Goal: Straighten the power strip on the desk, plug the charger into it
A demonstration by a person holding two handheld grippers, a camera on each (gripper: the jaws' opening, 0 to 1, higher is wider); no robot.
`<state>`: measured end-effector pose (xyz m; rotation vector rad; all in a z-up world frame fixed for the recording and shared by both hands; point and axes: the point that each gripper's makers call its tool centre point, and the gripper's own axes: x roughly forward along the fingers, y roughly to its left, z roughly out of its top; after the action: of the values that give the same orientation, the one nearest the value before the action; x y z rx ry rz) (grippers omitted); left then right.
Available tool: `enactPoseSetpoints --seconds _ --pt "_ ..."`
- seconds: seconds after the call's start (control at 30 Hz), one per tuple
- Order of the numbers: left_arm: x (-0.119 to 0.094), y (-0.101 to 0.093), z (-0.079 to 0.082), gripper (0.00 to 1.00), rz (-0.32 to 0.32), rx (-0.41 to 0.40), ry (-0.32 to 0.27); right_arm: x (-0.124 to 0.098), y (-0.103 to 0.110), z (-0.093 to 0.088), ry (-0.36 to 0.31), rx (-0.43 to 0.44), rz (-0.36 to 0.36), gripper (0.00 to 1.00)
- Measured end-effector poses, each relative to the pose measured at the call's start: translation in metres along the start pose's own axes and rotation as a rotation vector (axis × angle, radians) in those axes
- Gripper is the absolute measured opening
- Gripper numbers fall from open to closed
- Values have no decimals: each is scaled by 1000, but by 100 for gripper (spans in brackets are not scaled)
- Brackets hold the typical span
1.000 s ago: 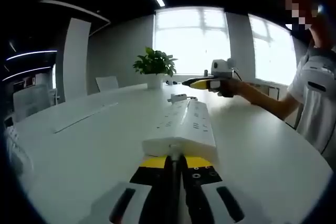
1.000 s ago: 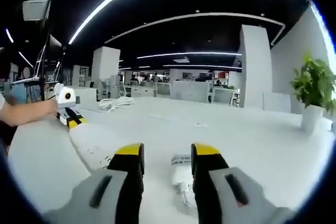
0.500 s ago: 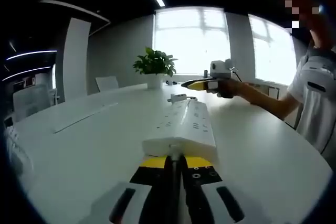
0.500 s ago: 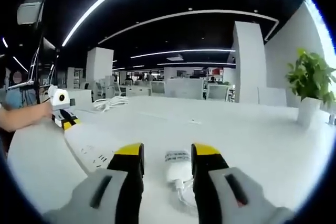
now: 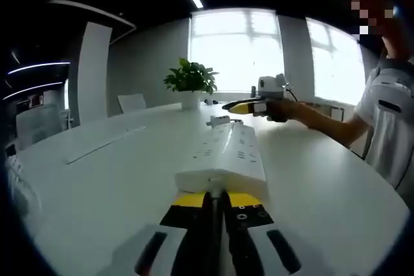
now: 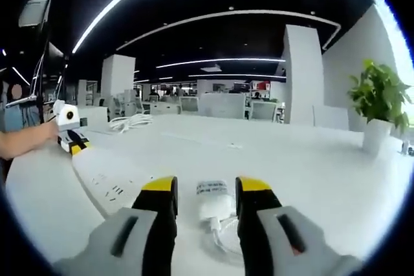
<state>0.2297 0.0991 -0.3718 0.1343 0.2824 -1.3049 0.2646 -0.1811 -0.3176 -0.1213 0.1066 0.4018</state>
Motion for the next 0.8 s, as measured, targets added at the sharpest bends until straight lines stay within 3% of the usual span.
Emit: enactPoseSetpoints --seconds 0.7,0.8 --pt "0 1 0 13 -1 -1 -1 9 0 -23 76 -1 -20 35" --pt "0 1 0 13 -1 -1 -1 9 0 -27 102 -4 -31 31"
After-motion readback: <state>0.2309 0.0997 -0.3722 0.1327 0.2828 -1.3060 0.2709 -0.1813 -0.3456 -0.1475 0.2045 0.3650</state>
